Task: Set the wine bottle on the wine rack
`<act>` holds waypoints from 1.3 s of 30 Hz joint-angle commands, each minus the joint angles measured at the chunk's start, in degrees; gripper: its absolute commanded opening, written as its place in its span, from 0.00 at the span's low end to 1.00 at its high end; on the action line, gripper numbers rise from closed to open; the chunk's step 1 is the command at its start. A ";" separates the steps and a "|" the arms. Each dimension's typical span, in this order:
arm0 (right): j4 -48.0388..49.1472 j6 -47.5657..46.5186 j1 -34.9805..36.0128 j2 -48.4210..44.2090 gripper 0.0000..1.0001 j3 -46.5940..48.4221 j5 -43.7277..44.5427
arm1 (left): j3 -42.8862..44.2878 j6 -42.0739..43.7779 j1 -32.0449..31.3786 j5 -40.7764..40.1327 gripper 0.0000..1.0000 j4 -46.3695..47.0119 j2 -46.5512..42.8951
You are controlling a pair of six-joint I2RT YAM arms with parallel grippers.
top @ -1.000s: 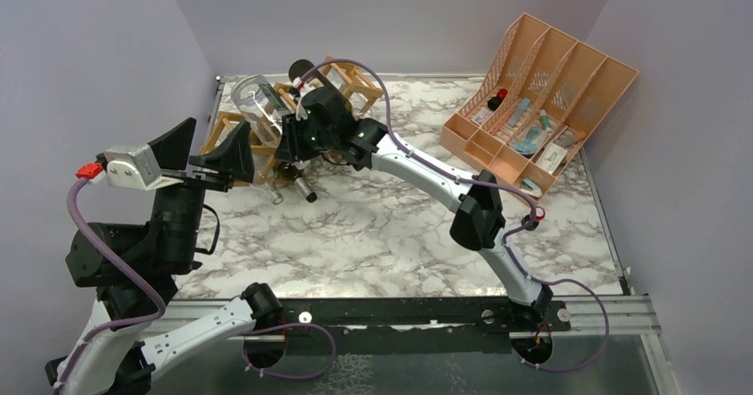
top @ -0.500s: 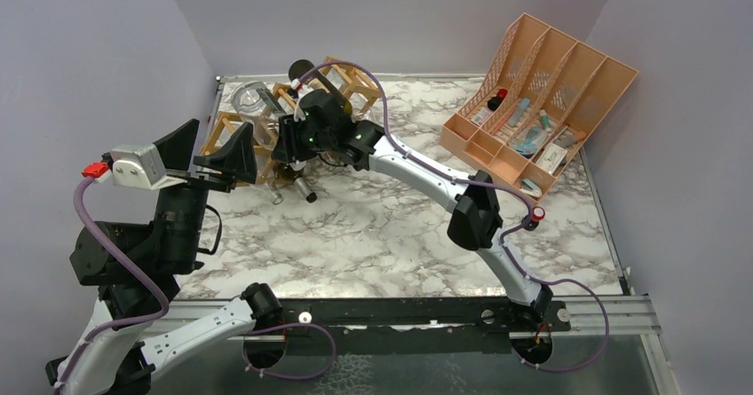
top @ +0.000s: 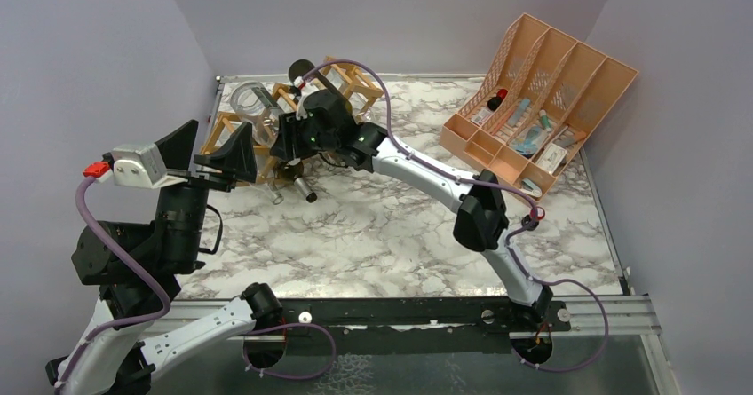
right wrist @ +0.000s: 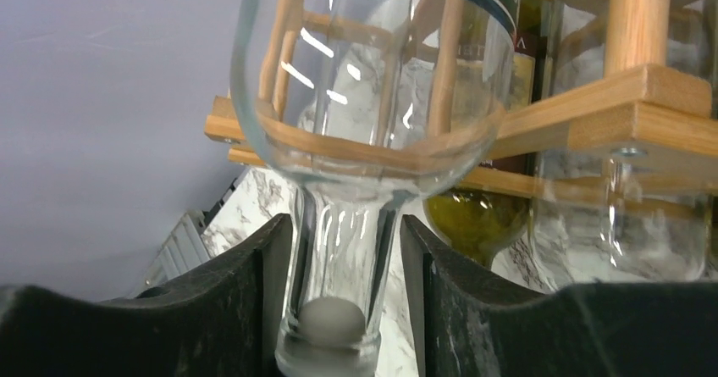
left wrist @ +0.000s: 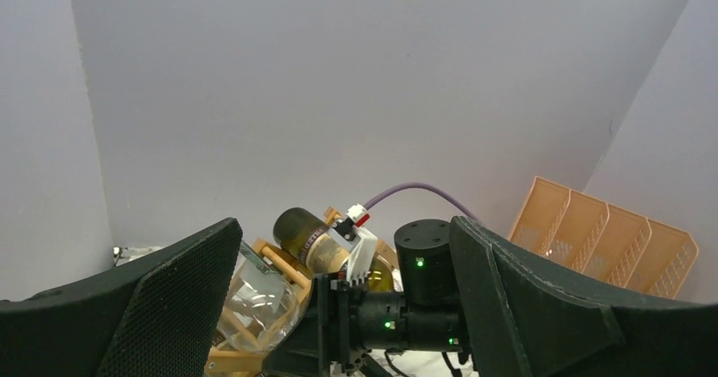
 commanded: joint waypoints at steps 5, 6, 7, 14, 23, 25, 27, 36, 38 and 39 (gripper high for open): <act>3.09 -2.18 0.26 -7.74 0.71 -5.73 2.82 | -0.64 0.26 0.17 -2.46 0.99 1.08 -0.39; 4.01 -2.44 0.24 -8.84 0.75 -6.72 2.99 | -0.28 -0.30 0.17 -2.58 0.99 0.34 -0.23; 4.90 -2.54 0.22 -9.86 0.77 -7.83 3.13 | 0.35 -1.06 0.17 -2.93 0.99 -0.76 0.06; 6.94 -4.58 0.24 -16.91 0.79 -13.11 2.36 | 2.42 -2.54 0.17 -0.89 0.99 -5.75 0.39; 9.64 -8.13 0.26 -39.00 0.79 -40.47 12.01 | 2.24 -6.24 0.17 -1.59 0.99 -13.54 -2.44; 7.40 -8.80 0.29 -44.98 0.80 -47.10 16.93 | 1.95 -8.24 0.13 -2.42 0.99 -15.41 -3.14; 3.77 -9.55 0.24 -50.37 0.80 -52.17 22.51 | 1.70 -10.67 0.17 -2.97 0.99 -17.57 -3.62; -14.50 -3.56 0.26 -70.67 0.81 -63.62 49.69 | 0.50 -16.01 0.17 -3.51 0.99 -23.62 -2.81; -15.61 -4.17 0.25 -75.58 0.81 -64.76 52.35 | 0.21 -15.55 0.17 -3.05 0.99 -23.61 -2.96; -15.60 -5.07 0.27 -77.43 0.81 -65.06 53.36 | 0.20 -15.06 0.17 -2.79 0.99 -23.50 -3.10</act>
